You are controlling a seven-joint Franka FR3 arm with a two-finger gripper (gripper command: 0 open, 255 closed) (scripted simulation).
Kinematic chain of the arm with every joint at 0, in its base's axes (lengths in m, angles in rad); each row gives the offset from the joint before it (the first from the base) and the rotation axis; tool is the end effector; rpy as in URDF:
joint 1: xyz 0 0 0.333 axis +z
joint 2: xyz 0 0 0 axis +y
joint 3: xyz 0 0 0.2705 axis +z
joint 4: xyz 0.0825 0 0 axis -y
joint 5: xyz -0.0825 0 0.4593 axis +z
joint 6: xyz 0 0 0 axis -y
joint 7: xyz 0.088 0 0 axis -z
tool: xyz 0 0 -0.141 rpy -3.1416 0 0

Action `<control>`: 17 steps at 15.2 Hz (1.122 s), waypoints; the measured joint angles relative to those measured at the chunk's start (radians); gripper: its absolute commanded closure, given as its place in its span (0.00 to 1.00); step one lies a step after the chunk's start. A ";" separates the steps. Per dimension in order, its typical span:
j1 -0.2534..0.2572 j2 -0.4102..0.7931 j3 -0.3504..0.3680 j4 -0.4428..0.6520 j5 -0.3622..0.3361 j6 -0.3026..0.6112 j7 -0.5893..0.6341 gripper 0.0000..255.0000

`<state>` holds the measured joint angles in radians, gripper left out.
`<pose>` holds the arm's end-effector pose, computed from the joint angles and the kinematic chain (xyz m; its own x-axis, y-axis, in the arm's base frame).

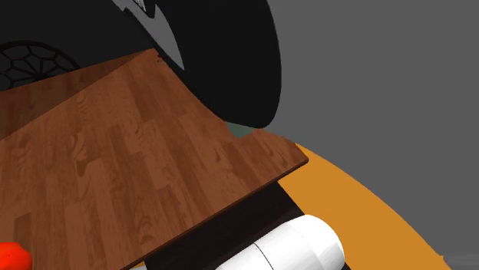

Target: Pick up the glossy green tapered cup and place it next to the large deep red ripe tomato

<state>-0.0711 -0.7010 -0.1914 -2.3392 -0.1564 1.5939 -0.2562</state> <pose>0.4164 -0.1349 0.4934 0.9971 0.0485 -0.0594 0.0496 -0.9986 0.0185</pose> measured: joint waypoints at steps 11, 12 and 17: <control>0.035 0.026 0.089 0.098 0.064 -0.080 0.089 1.00; 0.044 0.034 0.110 0.100 0.079 -0.077 0.114 1.00; 0.082 0.075 0.207 0.131 0.144 -0.071 0.229 1.00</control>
<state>0.0112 -0.6260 0.0152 -2.2082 -0.0121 1.5232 -0.0272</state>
